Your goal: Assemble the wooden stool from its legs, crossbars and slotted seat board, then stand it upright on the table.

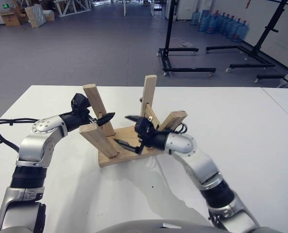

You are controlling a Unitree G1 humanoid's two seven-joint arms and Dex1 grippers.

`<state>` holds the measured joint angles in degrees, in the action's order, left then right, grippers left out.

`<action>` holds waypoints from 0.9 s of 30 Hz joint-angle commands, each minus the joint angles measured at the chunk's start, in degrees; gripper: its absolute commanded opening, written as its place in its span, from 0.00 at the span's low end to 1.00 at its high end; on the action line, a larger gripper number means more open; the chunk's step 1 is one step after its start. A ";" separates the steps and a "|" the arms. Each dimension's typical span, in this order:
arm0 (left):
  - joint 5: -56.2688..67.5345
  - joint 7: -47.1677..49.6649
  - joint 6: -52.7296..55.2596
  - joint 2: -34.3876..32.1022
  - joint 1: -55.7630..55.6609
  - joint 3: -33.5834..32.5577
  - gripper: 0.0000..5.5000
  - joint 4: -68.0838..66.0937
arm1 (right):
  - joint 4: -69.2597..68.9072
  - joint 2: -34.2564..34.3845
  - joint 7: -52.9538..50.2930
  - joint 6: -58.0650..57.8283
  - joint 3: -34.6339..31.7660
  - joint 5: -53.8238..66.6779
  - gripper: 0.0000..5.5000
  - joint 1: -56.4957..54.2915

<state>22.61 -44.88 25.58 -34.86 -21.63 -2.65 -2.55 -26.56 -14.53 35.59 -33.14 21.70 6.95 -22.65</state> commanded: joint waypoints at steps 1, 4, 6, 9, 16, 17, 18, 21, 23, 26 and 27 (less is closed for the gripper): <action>-2.71 -1.82 -4.31 0.89 -5.22 1.14 0.98 -8.34 | -8.08 -3.09 0.96 -9.92 -5.06 4.84 0.83 -2.31; -3.09 -3.42 -6.90 1.72 -8.61 0.90 0.98 -13.75 | -12.40 -3.90 1.41 -15.45 -8.27 10.14 0.83 -1.80; -3.79 -4.41 -8.67 2.61 -10.92 1.40 0.98 -17.30 | -15.63 -3.85 1.77 -19.52 -11.09 15.05 0.83 -2.68; -4.21 -6.53 -10.23 4.57 -14.19 2.31 0.98 -21.05 | -15.54 -4.17 1.41 -25.58 -20.90 23.97 0.83 -10.19; -3.90 -10.15 -9.32 6.09 -17.02 2.91 0.98 -22.54 | 6.84 -13.53 -0.64 -30.07 -45.99 38.88 0.83 -32.29; -3.12 -10.99 -7.87 5.09 -16.27 2.40 0.98 -20.27 | 10.06 -15.88 1.16 -29.30 -46.66 38.92 0.83 -31.27; -2.51 -11.68 -6.35 3.87 -15.63 1.87 0.98 -18.20 | 12.87 -17.69 2.91 -28.19 -46.86 38.78 0.83 -29.65; 0.13 -12.89 -1.06 0.19 -16.23 -1.08 0.98 -14.65 | 21.20 -19.99 5.41 -25.11 -47.98 38.12 0.83 -25.30; 4.18 -14.38 2.88 -3.69 -16.79 -5.64 0.98 -12.03 | 27.96 -21.00 7.13 -21.61 -47.41 35.97 0.83 -22.35; 10.73 -16.64 8.95 -10.29 -11.83 -14.53 0.98 -5.70 | 35.30 -25.17 14.88 -14.44 -42.35 30.78 0.87 -16.33; 12.66 -17.88 10.69 -12.74 -7.37 -18.35 0.98 -2.62 | 37.42 -27.90 20.16 -11.15 -40.34 28.75 0.90 -12.75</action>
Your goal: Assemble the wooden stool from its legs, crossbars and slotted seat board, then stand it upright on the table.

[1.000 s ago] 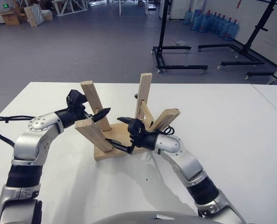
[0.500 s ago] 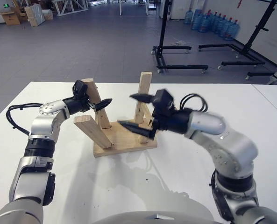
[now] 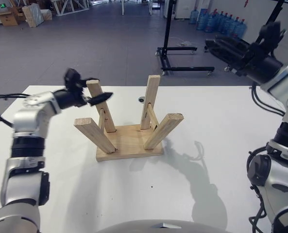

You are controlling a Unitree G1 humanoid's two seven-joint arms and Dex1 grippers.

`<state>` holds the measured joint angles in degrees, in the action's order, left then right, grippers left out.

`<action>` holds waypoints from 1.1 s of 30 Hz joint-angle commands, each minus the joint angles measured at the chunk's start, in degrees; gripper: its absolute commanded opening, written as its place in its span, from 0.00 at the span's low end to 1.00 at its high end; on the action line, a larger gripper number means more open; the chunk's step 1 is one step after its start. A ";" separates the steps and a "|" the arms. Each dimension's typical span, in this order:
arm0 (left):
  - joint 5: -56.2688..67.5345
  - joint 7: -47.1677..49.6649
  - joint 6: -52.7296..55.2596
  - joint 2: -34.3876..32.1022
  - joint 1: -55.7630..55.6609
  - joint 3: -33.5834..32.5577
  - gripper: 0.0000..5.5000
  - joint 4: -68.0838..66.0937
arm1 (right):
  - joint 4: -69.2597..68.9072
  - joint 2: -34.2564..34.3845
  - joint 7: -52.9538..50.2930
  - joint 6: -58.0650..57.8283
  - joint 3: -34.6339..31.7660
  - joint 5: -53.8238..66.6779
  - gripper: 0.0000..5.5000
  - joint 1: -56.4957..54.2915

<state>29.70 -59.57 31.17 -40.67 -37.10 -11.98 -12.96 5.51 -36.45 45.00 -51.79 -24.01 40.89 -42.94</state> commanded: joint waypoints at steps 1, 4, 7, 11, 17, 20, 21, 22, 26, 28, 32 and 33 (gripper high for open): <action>7.78 -5.90 7.61 -9.81 14.20 -13.85 0.98 10.10 | 8.87 -9.62 17.15 10.43 6.74 -6.90 0.94 11.08; 12.37 -14.97 14.43 -15.03 32.49 -24.61 0.98 15.08 | 19.06 -18.92 34.40 18.10 8.75 -10.46 0.97 19.60; 15.43 -21.93 16.63 -14.73 45.60 -26.21 0.98 23.22 | 15.20 -20.51 42.49 17.80 8.92 -8.03 0.97 25.95; 16.19 -18.68 14.17 -11.00 45.81 -21.79 0.98 27.18 | 8.79 -14.84 40.64 16.31 10.84 -5.35 0.97 25.77; 13.56 -8.94 9.85 -5.69 37.73 -12.13 0.98 27.85 | -0.44 -3.30 31.13 16.30 16.76 -4.67 0.97 23.19; 14.67 -5.42 9.95 -3.65 34.71 -9.13 0.98 29.64 | -4.93 -0.12 29.53 15.66 19.08 -3.47 0.97 23.71; 15.65 -5.46 10.20 -3.46 34.65 -8.50 0.98 30.76 | -6.36 0.32 29.76 15.14 19.79 -2.95 0.97 24.12; 15.38 -4.78 9.80 -3.08 34.25 -7.56 0.98 31.17 | -7.50 0.98 29.48 15.05 20.58 -2.85 0.97 24.33; 16.32 -3.69 9.12 -1.35 32.04 -4.96 0.98 31.06 | -8.92 3.86 27.88 16.69 22.35 -2.73 0.97 23.95; 15.52 -3.98 7.54 -0.51 31.82 -3.19 0.98 30.79 | -8.86 5.31 26.97 18.66 22.54 -3.30 0.97 23.48; 15.03 -3.50 5.26 0.68 32.05 -1.89 0.90 30.14 | -6.63 7.66 24.98 20.70 24.66 -5.41 0.89 22.20; 14.75 -3.60 4.66 0.74 32.36 -1.40 0.88 30.25 | -6.21 7.95 24.80 20.85 25.15 -5.60 0.87 22.14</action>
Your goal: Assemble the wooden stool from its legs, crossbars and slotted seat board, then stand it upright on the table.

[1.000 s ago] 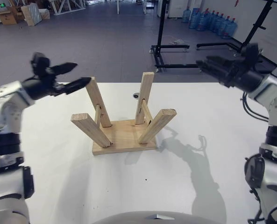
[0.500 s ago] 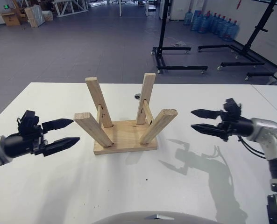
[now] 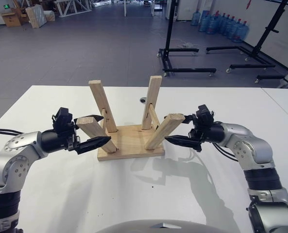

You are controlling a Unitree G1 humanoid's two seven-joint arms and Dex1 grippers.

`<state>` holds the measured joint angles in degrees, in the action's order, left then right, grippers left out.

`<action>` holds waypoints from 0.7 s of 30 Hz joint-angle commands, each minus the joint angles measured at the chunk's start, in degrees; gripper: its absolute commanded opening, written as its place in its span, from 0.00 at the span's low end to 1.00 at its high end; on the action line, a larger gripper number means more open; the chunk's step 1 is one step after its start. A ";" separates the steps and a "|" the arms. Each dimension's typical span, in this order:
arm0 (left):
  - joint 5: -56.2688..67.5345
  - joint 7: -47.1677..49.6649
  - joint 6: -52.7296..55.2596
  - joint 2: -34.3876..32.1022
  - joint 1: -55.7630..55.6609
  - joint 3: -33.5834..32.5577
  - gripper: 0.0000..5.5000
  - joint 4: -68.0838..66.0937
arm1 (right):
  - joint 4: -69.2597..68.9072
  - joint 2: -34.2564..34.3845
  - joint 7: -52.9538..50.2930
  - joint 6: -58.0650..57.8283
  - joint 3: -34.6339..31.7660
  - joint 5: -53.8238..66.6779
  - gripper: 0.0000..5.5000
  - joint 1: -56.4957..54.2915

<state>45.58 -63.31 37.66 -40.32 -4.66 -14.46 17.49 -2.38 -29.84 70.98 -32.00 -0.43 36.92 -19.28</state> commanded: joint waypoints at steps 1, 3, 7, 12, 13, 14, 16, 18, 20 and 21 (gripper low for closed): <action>-1.21 -0.03 -2.29 0.41 0.46 1.44 0.86 0.13 | 1.63 1.35 -0.77 1.20 2.02 -1.70 0.84 -1.31; -1.43 0.13 -3.03 0.51 1.20 1.73 0.80 0.43 | 1.58 1.21 -0.31 1.69 2.65 -2.02 0.77 -0.98; -1.50 -0.89 -4.03 -0.22 1.71 1.56 0.69 -0.43 | 1.77 0.35 0.57 2.17 2.53 -1.78 0.64 -0.62; 0.07 -0.84 -2.68 -1.11 2.53 -0.55 0.56 -0.55 | 1.38 -0.05 0.84 1.18 1.06 -0.05 0.48 -1.47; 0.16 -0.26 -2.49 -0.95 2.36 -0.71 0.52 -0.36 | 1.37 0.06 0.71 0.95 1.03 0.14 0.44 -1.91; 0.43 -0.12 -2.35 -0.93 2.21 -0.77 0.49 -0.26 | 1.38 0.26 0.65 0.71 1.11 0.28 0.40 -2.34; 0.50 0.04 -2.57 -1.00 1.80 -0.60 0.43 -0.68 | 1.21 0.62 0.50 0.31 1.32 0.57 0.34 -2.82; 0.88 -0.08 -2.65 -1.05 1.77 -0.34 0.37 -0.62 | 0.39 0.92 0.35 -0.19 1.38 1.20 0.30 -2.77; 1.75 -0.19 -2.23 -1.02 1.85 0.02 0.33 0.33 | -0.76 1.21 0.08 -1.13 0.96 2.45 0.29 -2.57; 2.26 0.15 -1.74 -0.98 1.54 0.24 0.32 0.84 | -1.28 1.30 -0.46 -2.13 0.38 3.45 0.28 -2.51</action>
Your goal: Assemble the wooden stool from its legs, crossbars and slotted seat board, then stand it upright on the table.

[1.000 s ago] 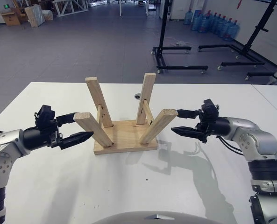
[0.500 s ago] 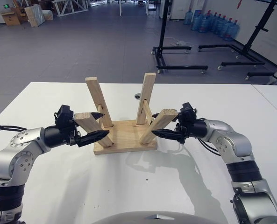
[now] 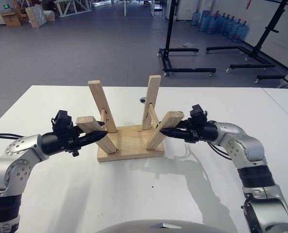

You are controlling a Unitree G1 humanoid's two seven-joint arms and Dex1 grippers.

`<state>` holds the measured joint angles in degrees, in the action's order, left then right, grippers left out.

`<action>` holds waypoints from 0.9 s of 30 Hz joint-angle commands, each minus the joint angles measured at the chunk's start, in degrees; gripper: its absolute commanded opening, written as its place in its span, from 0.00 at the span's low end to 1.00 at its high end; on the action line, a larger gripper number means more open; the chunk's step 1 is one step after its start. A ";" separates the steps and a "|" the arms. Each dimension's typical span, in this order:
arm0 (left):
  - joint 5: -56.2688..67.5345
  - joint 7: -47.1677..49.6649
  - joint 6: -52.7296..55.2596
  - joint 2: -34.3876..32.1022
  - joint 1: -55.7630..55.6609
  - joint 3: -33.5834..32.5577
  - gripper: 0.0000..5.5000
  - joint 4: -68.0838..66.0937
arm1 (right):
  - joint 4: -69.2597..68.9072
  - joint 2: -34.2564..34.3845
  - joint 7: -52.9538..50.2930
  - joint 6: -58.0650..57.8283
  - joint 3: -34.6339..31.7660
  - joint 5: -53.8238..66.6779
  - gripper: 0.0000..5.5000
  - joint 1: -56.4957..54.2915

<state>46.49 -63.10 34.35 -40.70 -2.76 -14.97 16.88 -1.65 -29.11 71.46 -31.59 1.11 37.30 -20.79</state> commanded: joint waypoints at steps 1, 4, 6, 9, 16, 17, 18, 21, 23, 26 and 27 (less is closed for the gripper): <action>2.77 0.34 3.41 -1.00 -0.90 0.89 0.31 1.94 | -2.74 0.57 -1.89 -4.46 -2.28 4.89 0.28 -1.08; 8.27 4.74 11.71 -1.86 -5.19 1.21 0.28 1.13 | -4.06 0.15 -6.95 -14.42 -7.08 12.88 0.26 -2.31; 12.47 9.54 18.18 -1.61 -10.16 1.39 0.25 -1.48 | -4.38 0.44 -12.81 -21.89 -10.09 18.16 0.25 -3.69; 15.74 15.97 24.35 0.39 -16.45 1.76 0.23 -7.01 | -2.00 3.04 -24.42 -30.30 -14.12 23.86 0.24 -7.36; 15.80 31.90 33.03 8.72 -29.38 2.65 0.22 -24.29 | 12.51 10.77 -47.46 -39.47 -20.31 26.86 0.24 -17.76; 14.47 33.10 32.94 9.67 -30.61 3.21 0.22 -27.38 | 14.56 11.44 -49.14 -39.16 -20.84 26.21 0.24 -18.73; 13.56 33.33 32.65 10.23 -31.31 3.75 0.22 -29.31 | 15.91 11.91 -50.29 -39.05 -21.23 25.88 0.24 -19.35; 11.31 34.47 31.96 12.51 -34.04 3.82 0.22 -37.28 | 19.87 13.13 -52.21 -38.44 -22.30 25.04 0.25 -20.30; 9.98 33.48 32.07 13.17 -34.94 4.61 0.29 -40.28 | 23.11 13.69 -52.36 -38.40 -23.35 24.96 0.32 -20.40; 8.13 32.74 32.63 14.35 -35.83 4.56 0.37 -43.83 | 28.62 14.52 -53.02 -37.29 -25.97 24.82 0.41 -20.93; 7.71 33.01 32.61 14.87 -36.25 3.78 0.40 -45.37 | 30.01 14.77 -53.02 -37.02 -26.76 24.88 0.44 -21.20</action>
<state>57.18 -31.64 65.98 -26.41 -38.77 -11.42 -25.62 26.24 -14.64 18.98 -69.28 -24.01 61.96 -40.00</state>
